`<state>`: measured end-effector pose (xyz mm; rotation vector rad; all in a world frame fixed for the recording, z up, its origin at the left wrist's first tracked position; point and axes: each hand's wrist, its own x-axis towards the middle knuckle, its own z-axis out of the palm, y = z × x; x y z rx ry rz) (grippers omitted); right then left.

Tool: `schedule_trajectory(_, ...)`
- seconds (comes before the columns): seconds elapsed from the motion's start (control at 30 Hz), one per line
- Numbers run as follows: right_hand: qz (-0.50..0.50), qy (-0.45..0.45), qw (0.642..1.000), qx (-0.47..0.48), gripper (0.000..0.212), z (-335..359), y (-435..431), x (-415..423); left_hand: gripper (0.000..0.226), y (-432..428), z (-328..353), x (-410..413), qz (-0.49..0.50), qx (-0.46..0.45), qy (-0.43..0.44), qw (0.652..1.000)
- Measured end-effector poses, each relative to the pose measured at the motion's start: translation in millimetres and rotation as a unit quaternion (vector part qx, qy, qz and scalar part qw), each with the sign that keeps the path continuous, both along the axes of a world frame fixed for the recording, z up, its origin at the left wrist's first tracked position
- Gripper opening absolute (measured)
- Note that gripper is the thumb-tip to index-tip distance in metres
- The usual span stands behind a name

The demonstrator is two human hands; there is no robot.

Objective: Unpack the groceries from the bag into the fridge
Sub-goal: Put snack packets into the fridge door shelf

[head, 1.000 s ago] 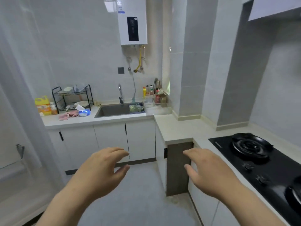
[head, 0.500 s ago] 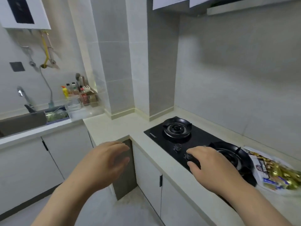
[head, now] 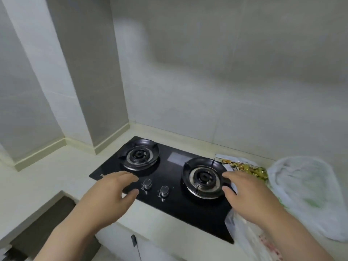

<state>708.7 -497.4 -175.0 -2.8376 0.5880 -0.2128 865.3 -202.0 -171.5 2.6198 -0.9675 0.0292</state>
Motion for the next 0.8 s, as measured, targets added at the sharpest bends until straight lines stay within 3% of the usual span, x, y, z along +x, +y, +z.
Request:
schedule_trajectory(0.4, -0.201, 0.044, 0.979, 0.002, 0.045, -26.1, -88.9, -60.1, 0.035, -159.5, -37.3, 31.5, -0.198, -0.021, 0.063, 0.978)
schedule_trajectory(0.63, -0.213, 0.055, 0.975, 0.044, 0.045, -42.1, -137.9, -71.7, 0.035, -227.8, -52.8, 9.0, -0.247, -0.008, 0.092, 0.965)
schedule_trajectory(0.8, -0.185, 0.042, 0.979, 0.075, 0.044, -53.3, -183.7, -59.9, 0.029, -270.8, -55.6, 3.4, -0.221, 0.002, 0.112, 0.969)
